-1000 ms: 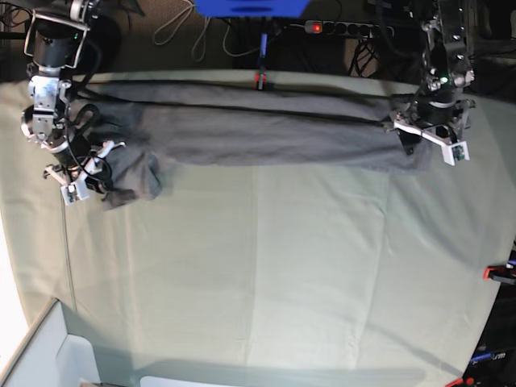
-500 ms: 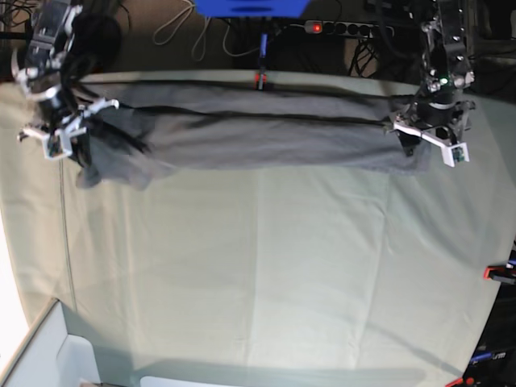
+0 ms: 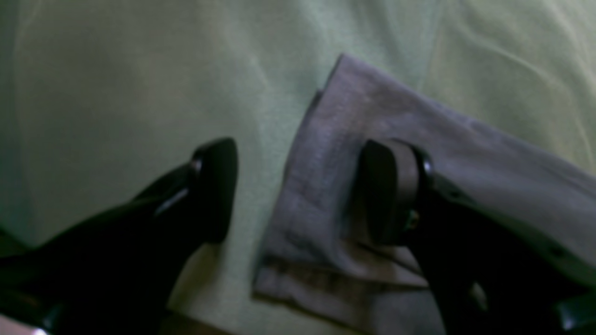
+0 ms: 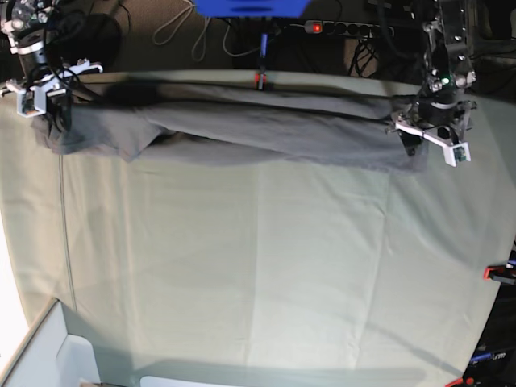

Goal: Layout the t-shirt on the table in an organized manner, then fold the t-shirt properly
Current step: 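Hold the folded strip ends with both grippers and straighten it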

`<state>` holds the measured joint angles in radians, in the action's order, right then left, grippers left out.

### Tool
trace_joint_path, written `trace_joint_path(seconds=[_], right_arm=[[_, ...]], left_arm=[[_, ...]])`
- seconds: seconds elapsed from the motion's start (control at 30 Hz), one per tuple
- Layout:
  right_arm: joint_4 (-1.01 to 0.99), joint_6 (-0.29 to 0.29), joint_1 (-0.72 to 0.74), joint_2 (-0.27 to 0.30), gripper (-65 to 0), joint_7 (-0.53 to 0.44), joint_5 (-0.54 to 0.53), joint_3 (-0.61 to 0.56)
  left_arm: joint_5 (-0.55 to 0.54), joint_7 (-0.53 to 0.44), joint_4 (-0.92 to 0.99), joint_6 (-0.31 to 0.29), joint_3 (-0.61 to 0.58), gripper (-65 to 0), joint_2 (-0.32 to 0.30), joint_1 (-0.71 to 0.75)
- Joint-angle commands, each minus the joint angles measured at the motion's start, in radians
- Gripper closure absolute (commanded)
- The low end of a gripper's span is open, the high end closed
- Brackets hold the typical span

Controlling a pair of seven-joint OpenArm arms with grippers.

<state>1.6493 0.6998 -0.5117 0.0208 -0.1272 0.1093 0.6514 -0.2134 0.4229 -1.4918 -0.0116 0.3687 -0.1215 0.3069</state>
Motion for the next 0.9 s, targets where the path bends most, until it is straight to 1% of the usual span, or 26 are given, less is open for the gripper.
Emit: trace_joint_path(seconds=[0.0, 0.2, 0.43, 0.53, 0.57, 0.63, 0.77, 0.87], right_arm=[[0.015, -0.002, -0.008, 0.006, 0.0, -0.029, -0.021, 0.006], [-0.034, -0.002, 0.025, -0.026, 0.0, -0.029, -0.020, 0.011], [-0.140, -0.002, 0.074, -0.028, 0.0, -0.021, -0.020, 0.014], [-0.176, -0.002, 0.097, -0.028, 0.0, -0.021, -0.020, 0.046], [-0.185, -0.002, 0.103, -0.029, -1.2, -0.021, -0.020, 0.066], [-0.200, -0.002, 0.117, -0.029, -7.8, -0.021, -0.020, 0.097], [-0.208, -0.002, 0.123, -0.028, -24.4, -0.021, -0.016, 0.121], [-0.202, -0.002, 0.123, -0.028, -33.5, -0.021, -0.018, 0.147]], left_arm=[[-0.001, -0.020, -0.014, -0.001, -0.001, -41.3, -0.010, -0.002], [0.001, -0.020, -0.013, -0.001, -0.001, -41.3, -0.011, -0.002], [0.001, -0.020, -0.013, -0.001, 0.003, -41.3, -0.011, 0.001], [0.001, -0.020, -0.013, -0.001, 0.003, -41.3, -0.011, 0.001], [0.001, -0.020, -0.013, -0.001, 0.003, -41.3, -0.011, 0.001], [0.001, -0.020, -0.013, -0.001, 0.003, -41.3, -0.011, 0.001], [0.001, -0.020, -0.013, -0.001, -0.003, -41.3, -0.011, 0.001], [0.001, -0.020, -0.013, -0.001, -0.003, -41.3, -0.011, -0.001]])
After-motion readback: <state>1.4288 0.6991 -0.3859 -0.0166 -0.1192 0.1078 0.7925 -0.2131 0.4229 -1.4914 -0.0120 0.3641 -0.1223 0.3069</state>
